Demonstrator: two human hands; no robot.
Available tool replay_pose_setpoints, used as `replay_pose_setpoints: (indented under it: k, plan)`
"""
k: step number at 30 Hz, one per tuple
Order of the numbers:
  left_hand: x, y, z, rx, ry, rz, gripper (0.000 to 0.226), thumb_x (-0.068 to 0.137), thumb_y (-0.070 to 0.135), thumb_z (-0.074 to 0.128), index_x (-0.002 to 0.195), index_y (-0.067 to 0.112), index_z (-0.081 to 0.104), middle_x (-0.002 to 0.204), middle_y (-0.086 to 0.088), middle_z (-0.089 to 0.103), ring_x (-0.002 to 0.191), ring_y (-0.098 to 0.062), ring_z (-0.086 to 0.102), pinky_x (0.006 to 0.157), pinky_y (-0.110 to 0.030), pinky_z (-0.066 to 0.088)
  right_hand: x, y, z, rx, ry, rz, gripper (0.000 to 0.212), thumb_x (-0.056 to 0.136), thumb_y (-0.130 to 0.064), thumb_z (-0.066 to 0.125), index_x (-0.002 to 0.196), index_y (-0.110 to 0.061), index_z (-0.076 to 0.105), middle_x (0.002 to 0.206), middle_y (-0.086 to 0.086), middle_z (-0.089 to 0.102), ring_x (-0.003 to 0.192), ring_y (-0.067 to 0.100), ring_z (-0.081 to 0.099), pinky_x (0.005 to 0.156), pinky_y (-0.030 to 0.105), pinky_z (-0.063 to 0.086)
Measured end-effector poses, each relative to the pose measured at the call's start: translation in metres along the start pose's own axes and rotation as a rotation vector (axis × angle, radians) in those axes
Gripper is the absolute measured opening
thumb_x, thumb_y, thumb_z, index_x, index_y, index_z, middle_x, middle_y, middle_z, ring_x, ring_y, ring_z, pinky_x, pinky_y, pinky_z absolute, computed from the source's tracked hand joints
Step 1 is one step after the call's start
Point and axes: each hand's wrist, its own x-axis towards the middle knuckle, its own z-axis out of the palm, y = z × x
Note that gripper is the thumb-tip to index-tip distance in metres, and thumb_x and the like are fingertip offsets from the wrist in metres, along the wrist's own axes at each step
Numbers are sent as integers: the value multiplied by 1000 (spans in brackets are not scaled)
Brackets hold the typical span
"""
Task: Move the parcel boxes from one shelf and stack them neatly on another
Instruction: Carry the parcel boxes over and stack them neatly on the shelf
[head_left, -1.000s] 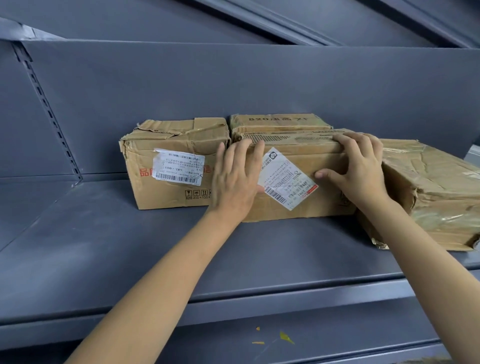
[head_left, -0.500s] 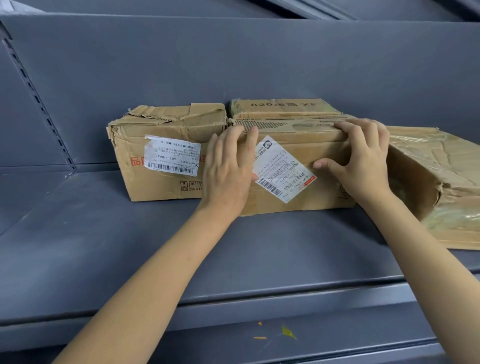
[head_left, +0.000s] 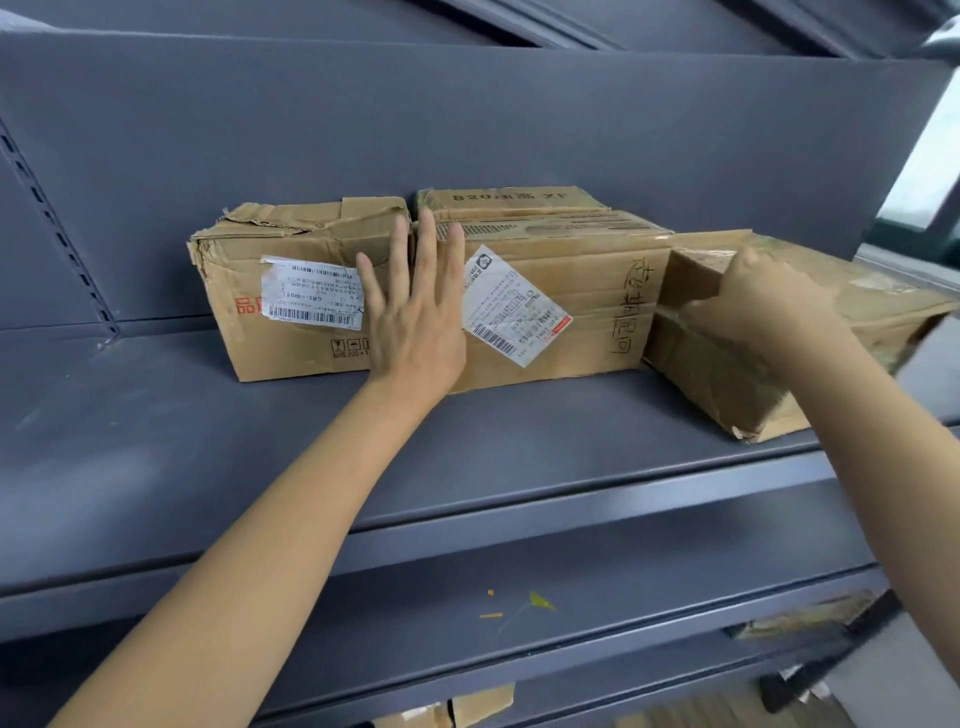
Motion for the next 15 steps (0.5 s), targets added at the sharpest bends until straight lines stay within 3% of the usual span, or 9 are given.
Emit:
replay_pose_setpoints:
  k: [2,4,8,15]
  plan:
    - [-7,4,-1,-46,18,37,84,82,10,56,151,11,8,158,-17,5,145,-38,0,111,-62,3,-8,13,-3,-102,-7,-12,40,91,-31,54,121,-4,55,114,18,58,103,37,56,86,43,46]
    - [-16,10,1,-102,75,121,75,76,9,56,145,7,27,153,-22,21,141,-42,14,107,-66,14,-18,23,-2,-159,53,-33,23,92,-13,48,108,-2,60,92,17,56,87,34,55,69,35,41]
    - [-27,35,2,-308,184,253,53,74,11,45,127,8,41,139,-25,44,130,-35,27,104,-61,30,-34,38,-6,-172,133,-19,18,90,-4,46,99,1,61,83,17,56,81,35,54,62,34,36]
    - [-36,74,-15,-655,5,242,45,77,1,60,122,3,57,132,-17,51,125,-36,40,105,-42,31,-65,78,-5,-82,204,54,16,90,-1,44,101,0,56,63,9,38,65,30,44,53,34,33]
